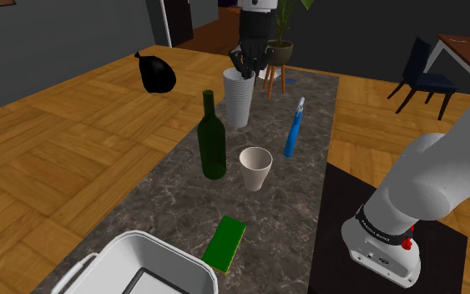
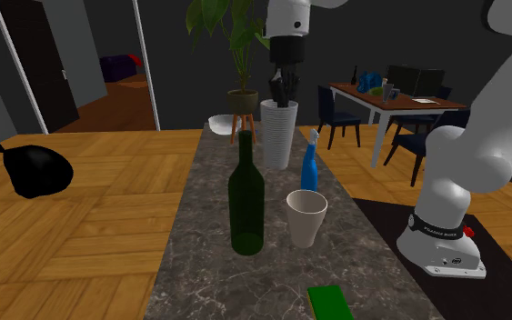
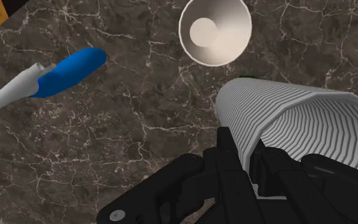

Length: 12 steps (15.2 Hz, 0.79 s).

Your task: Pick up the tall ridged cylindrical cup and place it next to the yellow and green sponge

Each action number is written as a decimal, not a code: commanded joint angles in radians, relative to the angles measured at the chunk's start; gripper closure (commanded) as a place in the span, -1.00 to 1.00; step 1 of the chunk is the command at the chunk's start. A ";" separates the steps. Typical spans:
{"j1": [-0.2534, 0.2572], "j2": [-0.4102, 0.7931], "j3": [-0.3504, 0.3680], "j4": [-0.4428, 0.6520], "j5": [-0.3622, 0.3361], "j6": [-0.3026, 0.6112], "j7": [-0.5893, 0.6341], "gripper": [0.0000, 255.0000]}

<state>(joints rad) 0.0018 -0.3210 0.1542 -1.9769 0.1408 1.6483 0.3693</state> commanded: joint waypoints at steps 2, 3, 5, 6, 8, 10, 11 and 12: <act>0.023 -0.088 0.029 -0.078 0.024 -0.004 0.045 1.00; 0.031 -0.117 0.038 -0.102 0.033 -0.007 0.059 1.00; 0.047 -0.173 0.057 -0.145 0.051 -0.015 0.087 1.00; 0.055 -0.201 0.067 -0.165 0.061 -0.020 0.102 1.00; 0.073 -0.254 0.088 -0.202 0.082 -0.031 0.133 1.00; 0.091 -0.304 0.110 -0.234 0.105 -0.043 0.166 1.00; 0.101 -0.329 0.121 -0.248 0.117 -0.050 0.183 1.00; 0.111 -0.353 0.133 -0.261 0.129 -0.058 0.200 1.00</act>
<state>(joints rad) 0.1017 -0.6442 0.2753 -2.2234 0.2560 1.6021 0.5499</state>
